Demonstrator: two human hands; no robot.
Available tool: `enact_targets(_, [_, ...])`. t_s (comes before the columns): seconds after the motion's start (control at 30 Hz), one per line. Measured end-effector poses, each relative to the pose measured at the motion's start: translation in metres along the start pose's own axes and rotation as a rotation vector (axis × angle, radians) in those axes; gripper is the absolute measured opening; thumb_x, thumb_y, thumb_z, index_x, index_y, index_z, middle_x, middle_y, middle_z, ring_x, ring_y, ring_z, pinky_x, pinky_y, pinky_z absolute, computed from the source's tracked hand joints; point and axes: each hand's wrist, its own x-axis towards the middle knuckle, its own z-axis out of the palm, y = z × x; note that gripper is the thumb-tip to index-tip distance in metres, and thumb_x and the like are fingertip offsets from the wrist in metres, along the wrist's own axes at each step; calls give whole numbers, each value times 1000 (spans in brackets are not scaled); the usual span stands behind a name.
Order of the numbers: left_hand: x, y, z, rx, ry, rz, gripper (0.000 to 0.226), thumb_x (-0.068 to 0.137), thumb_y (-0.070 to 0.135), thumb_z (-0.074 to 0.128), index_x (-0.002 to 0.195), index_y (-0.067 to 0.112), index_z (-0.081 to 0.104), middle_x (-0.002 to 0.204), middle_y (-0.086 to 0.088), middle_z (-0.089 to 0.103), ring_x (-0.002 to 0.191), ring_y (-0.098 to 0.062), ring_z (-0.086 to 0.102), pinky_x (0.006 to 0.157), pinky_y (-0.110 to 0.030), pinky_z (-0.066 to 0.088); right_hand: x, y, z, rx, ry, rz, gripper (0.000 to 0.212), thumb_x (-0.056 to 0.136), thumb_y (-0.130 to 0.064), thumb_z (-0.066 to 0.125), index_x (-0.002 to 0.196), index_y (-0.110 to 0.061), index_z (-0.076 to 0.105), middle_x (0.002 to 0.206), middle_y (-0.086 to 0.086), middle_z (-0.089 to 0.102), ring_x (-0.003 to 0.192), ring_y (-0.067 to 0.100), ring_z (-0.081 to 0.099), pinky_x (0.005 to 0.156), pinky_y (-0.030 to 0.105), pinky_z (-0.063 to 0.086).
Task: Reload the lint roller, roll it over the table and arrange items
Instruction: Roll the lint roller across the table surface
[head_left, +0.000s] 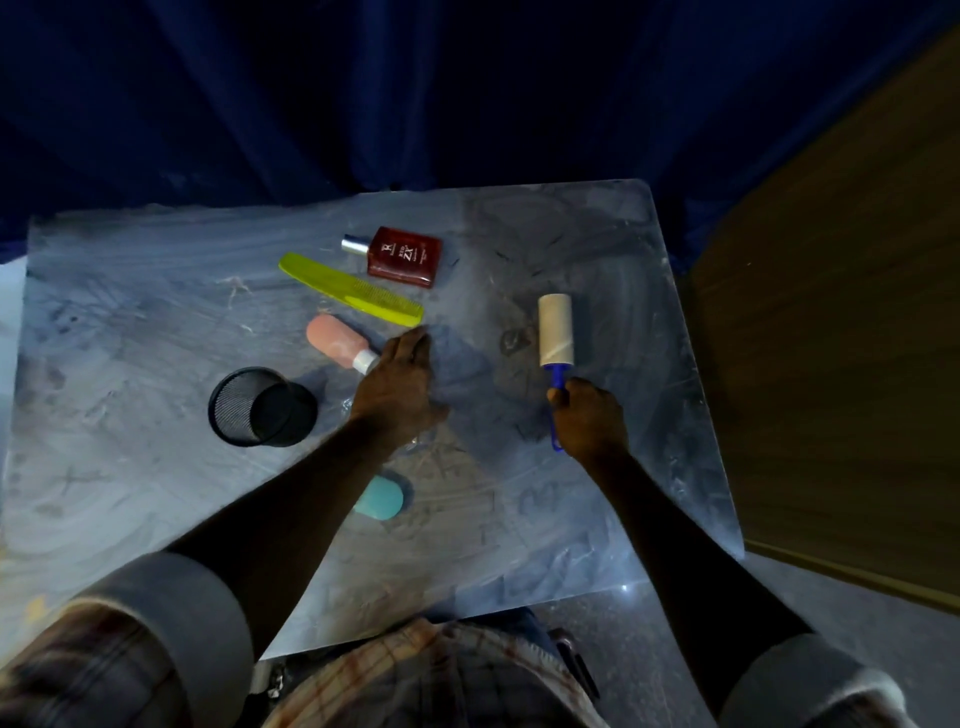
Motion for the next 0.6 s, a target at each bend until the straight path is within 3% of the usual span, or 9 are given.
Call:
enact_targets(0.37, [3, -3, 2, 63, -30, 1, 107, 75, 42, 87, 160, 4, 33, 167, -11, 30, 151, -34, 33, 119, -43, 40, 2, 73, -9, 246, 61, 258, 32, 105, -33, 49, 111, -6, 65, 106, 18, 70, 100, 30, 68, 88, 34, 49])
enact_targets(0.47, [3, -1, 1, 66, -31, -3, 107, 75, 42, 87, 160, 4, 33, 167, -11, 30, 151, -34, 33, 119, -45, 41, -4, 91, -16, 345, 40, 342, 33, 104, -35, 50, 115, -7, 63, 107, 19, 70, 97, 35, 69, 92, 52, 57])
enact_targets(0.6, [3, 1, 0, 59, -39, -5, 107, 77, 42, 86, 161, 5, 32, 169, -11, 28, 153, -33, 30, 122, -45, 39, -11, 106, -21, 445, 56, 438, 34, 103, -36, 54, 121, -8, 61, 112, 20, 70, 98, 37, 70, 91, 57, 57])
